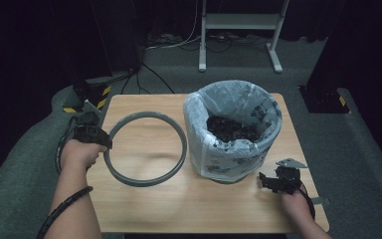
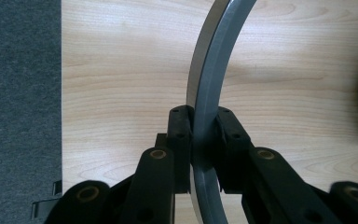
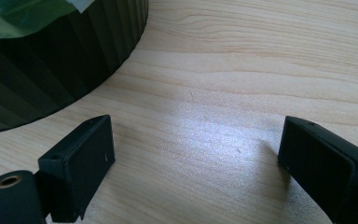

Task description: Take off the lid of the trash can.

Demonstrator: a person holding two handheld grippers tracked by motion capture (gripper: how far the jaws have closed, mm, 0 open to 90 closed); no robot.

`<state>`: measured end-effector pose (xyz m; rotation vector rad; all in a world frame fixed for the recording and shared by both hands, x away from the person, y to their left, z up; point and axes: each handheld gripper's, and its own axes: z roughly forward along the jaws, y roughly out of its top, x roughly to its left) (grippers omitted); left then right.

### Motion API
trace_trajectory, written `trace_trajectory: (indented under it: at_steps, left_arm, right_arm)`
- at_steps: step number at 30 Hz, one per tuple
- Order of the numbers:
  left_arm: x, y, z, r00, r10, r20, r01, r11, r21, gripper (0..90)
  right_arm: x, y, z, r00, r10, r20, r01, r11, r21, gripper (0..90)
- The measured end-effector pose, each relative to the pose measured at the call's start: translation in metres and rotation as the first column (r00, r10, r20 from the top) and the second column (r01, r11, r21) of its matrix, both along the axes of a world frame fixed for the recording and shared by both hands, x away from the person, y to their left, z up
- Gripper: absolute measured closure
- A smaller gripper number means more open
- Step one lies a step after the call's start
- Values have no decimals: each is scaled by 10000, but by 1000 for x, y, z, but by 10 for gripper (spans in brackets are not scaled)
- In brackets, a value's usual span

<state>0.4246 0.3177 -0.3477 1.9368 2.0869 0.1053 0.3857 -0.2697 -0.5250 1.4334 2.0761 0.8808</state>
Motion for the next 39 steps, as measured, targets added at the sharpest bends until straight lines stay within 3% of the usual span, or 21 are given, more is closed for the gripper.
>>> trace_trajectory:
  at_steps: [12, 32, 39]
  left_arm:
    - [2, -3, -39, 9990, -68, -439, 65, 9999, -89, 778]
    - [-2, -5, -88, 9945, -203, -1025, 210, 9998, 60, 776]
    - [-2, -9, -99, 9924, -303, -1196, 309, 9995, 27, 775]
  right_arm:
    - [0, 0, 0, 10000, 1, -15, -1, 10000, -5, 102]
    - [0, 0, 0, 10000, -1, -29, 1, 10000, 8, 102]
    - [0, 0, 0, 10000, 0, -31, 0, 10000, 5, 102]
